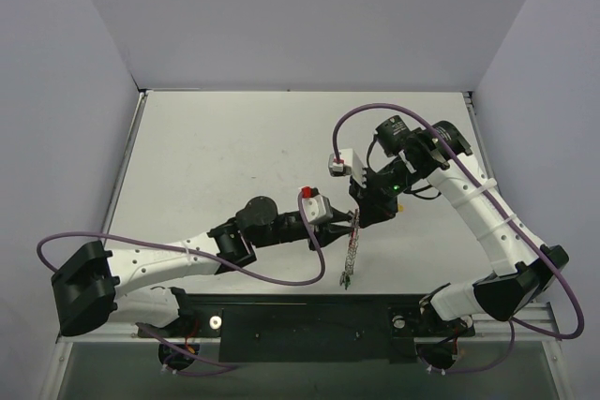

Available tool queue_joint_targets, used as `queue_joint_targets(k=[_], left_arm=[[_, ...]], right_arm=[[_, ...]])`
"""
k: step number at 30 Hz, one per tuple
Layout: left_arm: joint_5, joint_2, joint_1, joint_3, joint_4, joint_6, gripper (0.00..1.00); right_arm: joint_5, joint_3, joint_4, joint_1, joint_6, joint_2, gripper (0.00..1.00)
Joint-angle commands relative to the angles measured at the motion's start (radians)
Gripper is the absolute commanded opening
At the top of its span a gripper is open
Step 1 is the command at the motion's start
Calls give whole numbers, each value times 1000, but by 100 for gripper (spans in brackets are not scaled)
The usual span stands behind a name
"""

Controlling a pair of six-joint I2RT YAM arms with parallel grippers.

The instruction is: Put the keys on the keyring

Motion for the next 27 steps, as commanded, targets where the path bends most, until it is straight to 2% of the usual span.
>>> queue_joint_targets(k=[1, 11, 27], left_arm=[[45, 30, 4, 51, 90, -23, 37], [57, 55, 4, 63, 124, -42, 24], [71, 73, 8, 71, 153, -94, 24]], right_arm=[[-53, 35, -59, 5, -26, 4, 0], [-77, 22, -67, 5, -45, -4, 0], [-90, 19, -75, 5, -63, -5, 0]])
